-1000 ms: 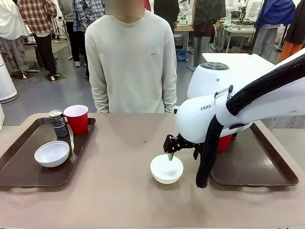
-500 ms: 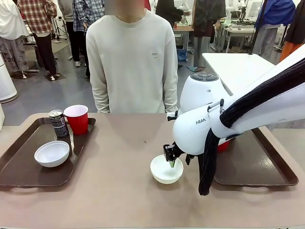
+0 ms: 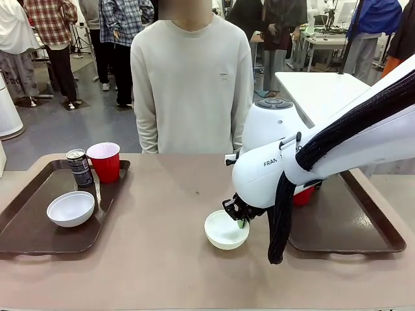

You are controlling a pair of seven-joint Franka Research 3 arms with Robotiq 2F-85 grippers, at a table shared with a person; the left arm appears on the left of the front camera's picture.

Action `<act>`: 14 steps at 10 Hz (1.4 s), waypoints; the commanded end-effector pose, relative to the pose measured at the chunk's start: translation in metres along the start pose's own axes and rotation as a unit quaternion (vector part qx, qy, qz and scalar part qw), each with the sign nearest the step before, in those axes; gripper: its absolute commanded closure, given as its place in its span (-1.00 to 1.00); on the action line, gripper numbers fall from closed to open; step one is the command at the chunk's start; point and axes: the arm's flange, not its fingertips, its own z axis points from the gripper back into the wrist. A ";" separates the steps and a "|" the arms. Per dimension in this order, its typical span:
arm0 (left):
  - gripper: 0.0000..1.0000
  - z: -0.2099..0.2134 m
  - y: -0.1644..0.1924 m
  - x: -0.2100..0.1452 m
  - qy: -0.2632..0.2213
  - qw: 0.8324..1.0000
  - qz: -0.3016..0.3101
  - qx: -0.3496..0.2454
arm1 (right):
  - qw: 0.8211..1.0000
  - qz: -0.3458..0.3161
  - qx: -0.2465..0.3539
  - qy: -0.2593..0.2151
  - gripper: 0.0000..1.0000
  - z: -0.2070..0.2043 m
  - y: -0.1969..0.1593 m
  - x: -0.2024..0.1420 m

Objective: Prepare tableware on both trays.
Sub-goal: Pick up a Picnic Bowl from the table and place it on a Handle tray.

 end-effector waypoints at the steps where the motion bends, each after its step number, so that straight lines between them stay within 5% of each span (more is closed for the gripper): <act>1: -1.00 0.000 0.000 -0.002 -0.004 1.000 -0.010 -0.011 | 1.000 0.024 0.008 0.002 1.00 0.012 -0.004 -0.002; 3: -1.00 0.000 0.000 -0.002 -0.004 1.000 -0.010 -0.011 | 0.998 0.058 0.025 0.027 1.00 0.032 -0.012 -0.015; 5: -1.00 0.000 0.000 -0.002 -0.004 1.000 -0.010 -0.011 | 0.986 0.164 0.030 0.005 1.00 0.091 -0.029 -0.054; 8: -1.00 0.000 0.000 -0.002 -0.004 1.000 -0.010 -0.011 | 0.946 0.322 0.016 0.021 1.00 0.131 -0.100 -0.074; 12: -1.00 0.000 0.000 -0.002 -0.004 1.000 -0.010 -0.011 | 0.955 0.295 -0.017 0.006 1.00 0.134 -0.194 -0.059; 14: -1.00 0.000 0.000 -0.002 -0.004 1.000 -0.010 -0.011 | 0.948 0.318 -0.001 0.014 1.00 0.146 -0.169 -0.074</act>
